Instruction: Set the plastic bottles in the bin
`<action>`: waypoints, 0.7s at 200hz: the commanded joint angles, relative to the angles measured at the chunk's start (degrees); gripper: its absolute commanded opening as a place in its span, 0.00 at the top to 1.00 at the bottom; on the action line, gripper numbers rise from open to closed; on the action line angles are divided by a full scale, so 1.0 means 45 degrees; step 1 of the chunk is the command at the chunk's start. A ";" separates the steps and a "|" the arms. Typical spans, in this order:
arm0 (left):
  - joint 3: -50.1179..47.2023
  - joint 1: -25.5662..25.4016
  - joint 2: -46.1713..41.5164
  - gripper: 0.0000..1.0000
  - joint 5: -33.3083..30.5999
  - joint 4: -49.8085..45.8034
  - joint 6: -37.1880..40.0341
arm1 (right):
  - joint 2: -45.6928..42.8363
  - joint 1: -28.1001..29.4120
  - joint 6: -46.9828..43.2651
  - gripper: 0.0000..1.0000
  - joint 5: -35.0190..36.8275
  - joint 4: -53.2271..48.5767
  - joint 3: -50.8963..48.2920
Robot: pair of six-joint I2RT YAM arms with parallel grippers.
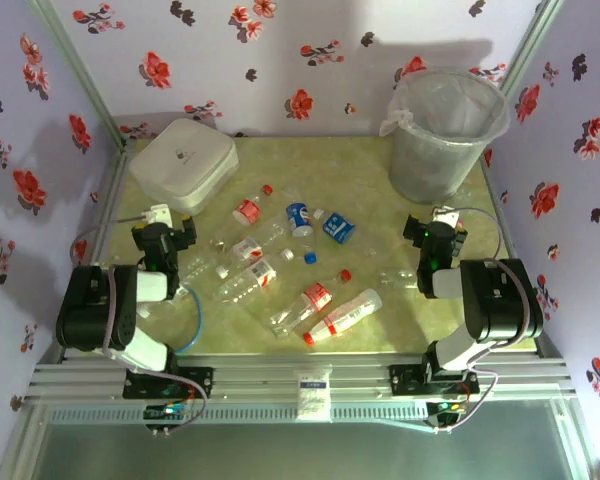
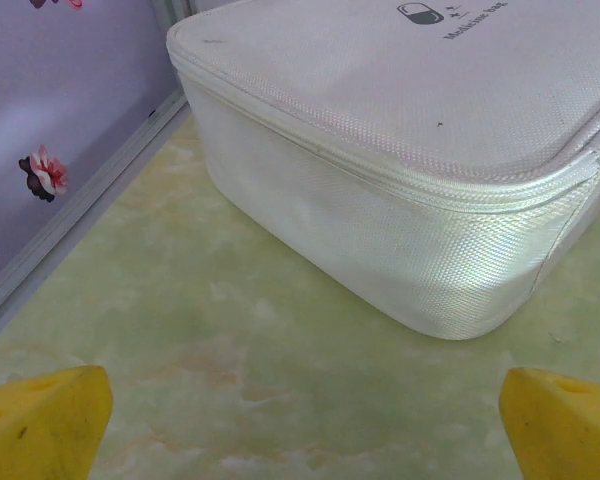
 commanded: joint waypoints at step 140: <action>-0.0030 0.0050 0.0097 0.00 0.0091 0.0390 0.0266 | -0.0035 -0.0088 0.0210 0.01 -0.0070 0.0113 0.0065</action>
